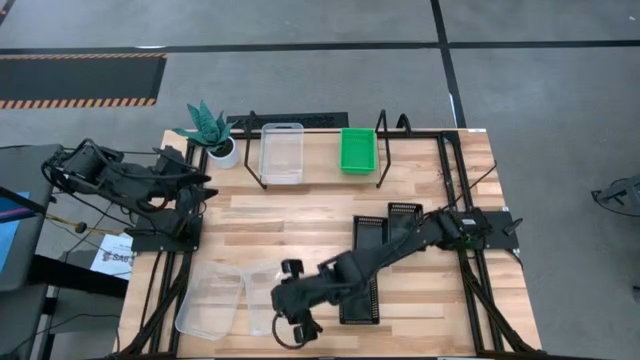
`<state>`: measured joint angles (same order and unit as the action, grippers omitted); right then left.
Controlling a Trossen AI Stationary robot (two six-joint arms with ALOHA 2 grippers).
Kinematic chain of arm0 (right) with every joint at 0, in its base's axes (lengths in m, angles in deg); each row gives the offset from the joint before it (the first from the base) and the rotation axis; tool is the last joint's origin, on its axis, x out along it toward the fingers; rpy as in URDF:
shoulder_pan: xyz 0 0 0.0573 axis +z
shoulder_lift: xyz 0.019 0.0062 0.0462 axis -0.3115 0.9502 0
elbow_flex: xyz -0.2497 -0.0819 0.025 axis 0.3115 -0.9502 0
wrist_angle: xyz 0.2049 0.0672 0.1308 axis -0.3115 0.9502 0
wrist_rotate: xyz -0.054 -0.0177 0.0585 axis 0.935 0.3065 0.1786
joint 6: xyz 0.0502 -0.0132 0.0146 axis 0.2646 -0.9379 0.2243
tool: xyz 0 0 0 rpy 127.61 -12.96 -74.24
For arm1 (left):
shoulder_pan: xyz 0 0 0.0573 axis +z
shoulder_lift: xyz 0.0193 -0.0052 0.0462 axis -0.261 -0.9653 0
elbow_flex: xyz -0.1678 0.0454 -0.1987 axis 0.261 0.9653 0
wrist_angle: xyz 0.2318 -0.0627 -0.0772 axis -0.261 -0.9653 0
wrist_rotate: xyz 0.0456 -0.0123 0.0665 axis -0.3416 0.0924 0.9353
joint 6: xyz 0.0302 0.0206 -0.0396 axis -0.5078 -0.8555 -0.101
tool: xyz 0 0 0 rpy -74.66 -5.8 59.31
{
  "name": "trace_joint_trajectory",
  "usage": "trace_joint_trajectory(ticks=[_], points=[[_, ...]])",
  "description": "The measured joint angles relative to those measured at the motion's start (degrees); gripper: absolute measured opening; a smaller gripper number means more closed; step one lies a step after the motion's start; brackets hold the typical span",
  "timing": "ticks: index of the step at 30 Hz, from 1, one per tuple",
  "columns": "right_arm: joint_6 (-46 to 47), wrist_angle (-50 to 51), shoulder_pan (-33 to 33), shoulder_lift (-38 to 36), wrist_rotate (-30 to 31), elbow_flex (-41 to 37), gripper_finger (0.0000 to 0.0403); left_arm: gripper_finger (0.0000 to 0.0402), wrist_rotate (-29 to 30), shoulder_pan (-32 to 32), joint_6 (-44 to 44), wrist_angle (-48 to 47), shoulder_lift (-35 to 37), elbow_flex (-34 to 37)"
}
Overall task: Stack baskets on shelf by color
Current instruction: Stack the right transparent bin on top of the transparent bin on the shelf
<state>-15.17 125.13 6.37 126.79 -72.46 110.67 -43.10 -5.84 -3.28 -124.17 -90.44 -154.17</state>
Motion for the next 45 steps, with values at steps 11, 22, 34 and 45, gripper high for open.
trace_joint_trajectory(ticks=[11, 22, 34, 45], points=[[-6.7, 11.7, -0.2, 2.5, 5.2, 0.1, 0.0222, 0.0265, 0.0, 0.0, 6.9, -4.9, -0.1, 0.0], [-9.4, 6.3, -10.9, 2.1, 5.0, -0.2, 0.0223, 0.0265, 0.2, 0.0, 10.6, -5.9, -1.2, 0.0], [-10.4, 1.7, -13.0, 2.1, 1.4, -6.8, 0.0223, 0.0265, 0.3, 0.0, 11.3, -5.9, -1.9, 0.0], [-8.2, -1.9, -13.4, 5.5, -0.9, -8.6, 0.0223, 0.0265, 0.3, 0.0, 11.3, -5.8, -3.1, 0.0]])
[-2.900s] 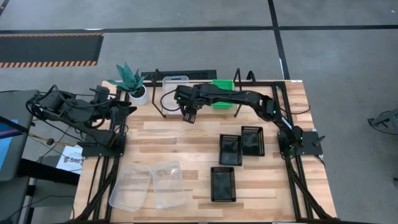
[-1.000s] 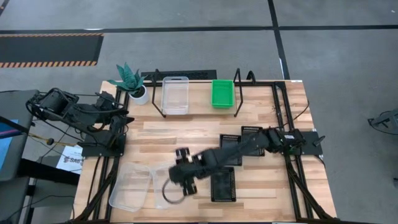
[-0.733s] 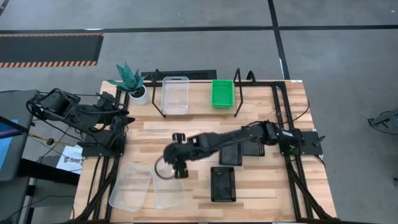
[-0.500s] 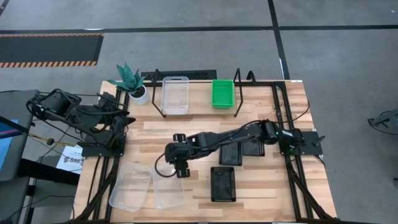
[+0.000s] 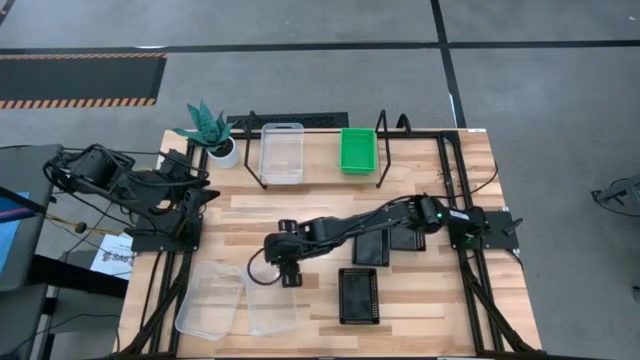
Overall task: Stack baskets on shelf by color
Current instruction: Stack the right transparent bin on top of the transparent bin on the shelf
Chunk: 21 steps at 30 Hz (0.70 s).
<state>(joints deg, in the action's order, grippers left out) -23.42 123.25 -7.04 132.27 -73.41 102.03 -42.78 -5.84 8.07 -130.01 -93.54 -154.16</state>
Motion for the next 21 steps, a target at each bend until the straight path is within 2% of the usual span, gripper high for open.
trace_joint_trajectory(ticks=[5, 8, 13, 18, 21], points=[[1.3, 1.5, 0.0, 0.6, -0.6, 0.0, 0.022, 0.0265, 0.0, 0.0, 0.0, 0.1, -0.1, 0.0], [3.4, 3.3, 0.0, 0.4, 1.1, 0.1, 0.0201, 0.0265, 0.0, 0.0, 0.0, 0.2, 0.0, 0.0], [7.8, 5.3, -0.8, 0.4, 1.2, 0.1, 0.0135, 0.0265, 0.0, 0.0, -0.2, 0.1, 0.0, 0.0], [16.1, 10.7, -1.0, 0.4, 1.3, 0.1, 0.0027, 0.0265, 0.3, 0.0, -0.8, 0.1, 0.0, 0.0], [21.2, 12.2, -1.1, 0.2, 2.6, 0.2, 0.0016, 0.0265, 1.2, 0.0, -0.8, 0.0, 0.0, 0.0]])
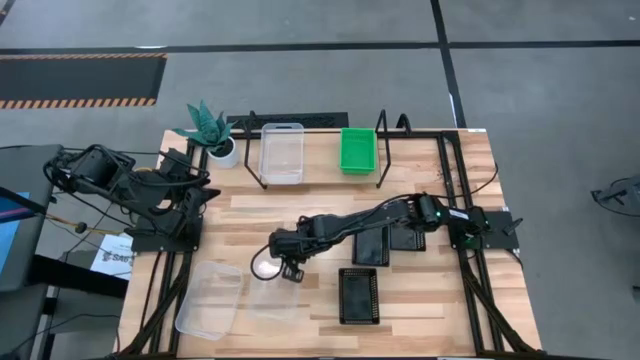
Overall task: Stack baskets on shelf by color
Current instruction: Stack the right transparent bin on top of the transparent bin on the shelf
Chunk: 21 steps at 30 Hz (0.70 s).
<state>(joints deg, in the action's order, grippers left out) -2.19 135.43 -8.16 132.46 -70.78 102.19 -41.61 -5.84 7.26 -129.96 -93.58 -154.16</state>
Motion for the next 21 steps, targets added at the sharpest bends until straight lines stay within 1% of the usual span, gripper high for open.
trace_joint_trajectory(ticks=[2, 4, 7, 10, 13, 17, 21], points=[[4.6, 0.9, -0.1, -0.2, 0.8, 0.0, 0.0021, 0.0265, 0.2, 0.0, 0.0, 0.0, 0.0, 0.0], [10.3, 2.3, -0.3, -0.2, 1.2, 0.4, 0.0016, 0.0265, 0.2, 0.0, 0.0, 0.0, 0.0, 0.0], [22.2, 6.7, -0.3, -0.2, 3.1, 1.9, 0.0007, 0.0265, 0.3, 0.0, 0.0, 0.0, 0.0, 0.0], [32.5, 9.8, -0.1, -0.3, 3.2, 2.5, 0.0014, 0.0265, 0.5, 0.0, 0.0, 0.0, 0.0, 0.0], [38.4, 12.7, 0.8, -0.3, 3.5, 2.7, 0.0013, 0.0265, 0.5, 0.0, -0.9, 0.0, 0.0, 0.0], [45.1, 14.0, 2.0, -0.3, 3.3, 2.8, 0.0007, 0.0265, 0.5, 0.0, -1.3, 0.0, 0.0, 0.0], [49.8, 14.3, 3.3, -0.3, 3.4, 2.8, 0.0026, 0.0265, 0.5, 0.0, -1.8, 0.0, 0.0, 0.0]])
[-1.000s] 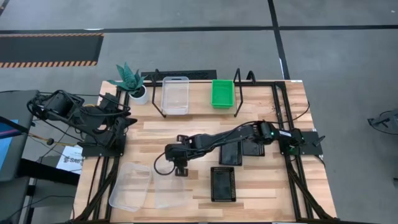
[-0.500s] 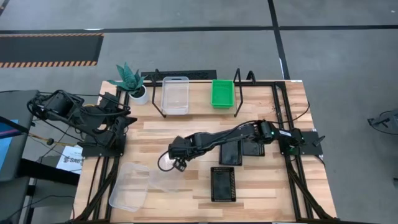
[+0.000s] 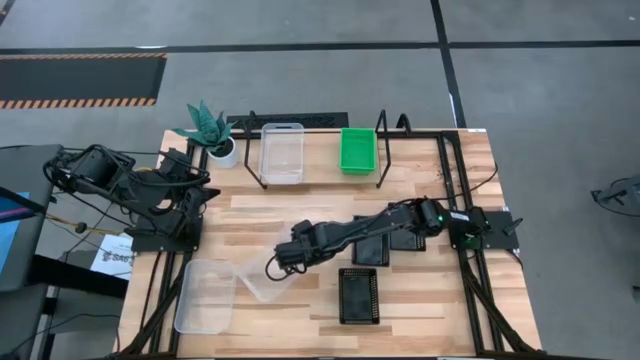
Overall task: Stack baskets on shelf by color
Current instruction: Stack the right transparent bin on top of the transparent bin on the shelf
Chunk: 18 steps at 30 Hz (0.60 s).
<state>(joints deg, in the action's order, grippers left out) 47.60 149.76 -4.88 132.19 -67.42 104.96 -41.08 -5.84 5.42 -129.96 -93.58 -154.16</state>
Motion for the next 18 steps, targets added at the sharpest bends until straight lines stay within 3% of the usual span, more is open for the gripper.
trace_joint_trajectory(ticks=[5, 9, 14, 18], points=[[4.8, 3.4, 1.4, -0.1, -0.1, 0.0, 0.0069, 0.0265, 0.0, 0.0, -1.0, 0.0, 0.0, 0.0], [-0.3, 3.9, 2.7, -2.7, 0.2, 0.3, 0.0101, 0.0265, 0.0, 0.0, -1.0, 0.0, 0.0, 0.0], [-13.9, 3.7, 3.3, -10.0, 2.5, 0.3, 0.0134, 0.0265, 0.0, 0.0, -2.0, 0.0, 0.2, 0.0], [-38.4, 0.6, 2.6, -15.8, 2.4, 0.6, 0.0154, 0.0265, 0.0, 0.0, -2.4, 0.0, 0.1, 0.0]])
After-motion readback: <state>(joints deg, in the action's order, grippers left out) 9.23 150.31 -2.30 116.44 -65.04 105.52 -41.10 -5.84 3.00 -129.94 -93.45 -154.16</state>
